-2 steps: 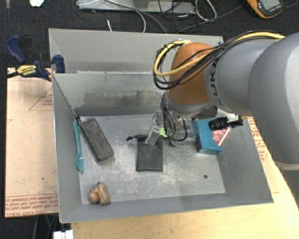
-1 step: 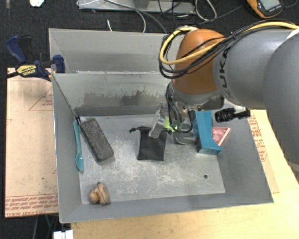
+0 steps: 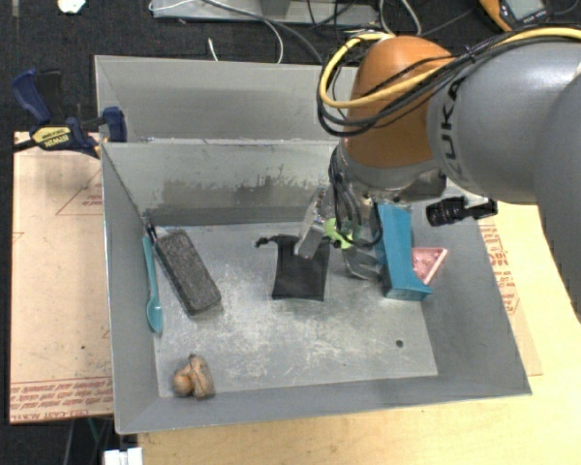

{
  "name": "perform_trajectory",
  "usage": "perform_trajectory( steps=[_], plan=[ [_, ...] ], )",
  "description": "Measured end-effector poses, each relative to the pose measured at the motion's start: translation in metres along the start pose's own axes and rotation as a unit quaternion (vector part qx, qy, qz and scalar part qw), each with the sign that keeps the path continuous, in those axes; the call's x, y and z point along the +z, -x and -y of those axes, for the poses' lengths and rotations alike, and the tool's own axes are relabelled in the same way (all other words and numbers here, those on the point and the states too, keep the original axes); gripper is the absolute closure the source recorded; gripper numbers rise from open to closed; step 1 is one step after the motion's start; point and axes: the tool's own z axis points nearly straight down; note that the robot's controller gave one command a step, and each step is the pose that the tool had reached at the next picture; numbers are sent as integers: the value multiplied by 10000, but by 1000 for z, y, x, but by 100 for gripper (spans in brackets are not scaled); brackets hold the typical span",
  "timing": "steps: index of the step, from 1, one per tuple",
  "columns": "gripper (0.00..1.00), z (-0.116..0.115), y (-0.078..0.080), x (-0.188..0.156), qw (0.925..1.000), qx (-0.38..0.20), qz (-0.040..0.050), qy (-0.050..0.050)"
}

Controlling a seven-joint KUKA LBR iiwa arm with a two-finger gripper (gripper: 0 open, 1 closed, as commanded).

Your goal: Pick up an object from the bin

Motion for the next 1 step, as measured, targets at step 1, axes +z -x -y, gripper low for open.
perform_trajectory(
  steps=[1],
  plan=[
    [100, 0, 0, -29, 10000, -6, -12, -5]
  ],
)
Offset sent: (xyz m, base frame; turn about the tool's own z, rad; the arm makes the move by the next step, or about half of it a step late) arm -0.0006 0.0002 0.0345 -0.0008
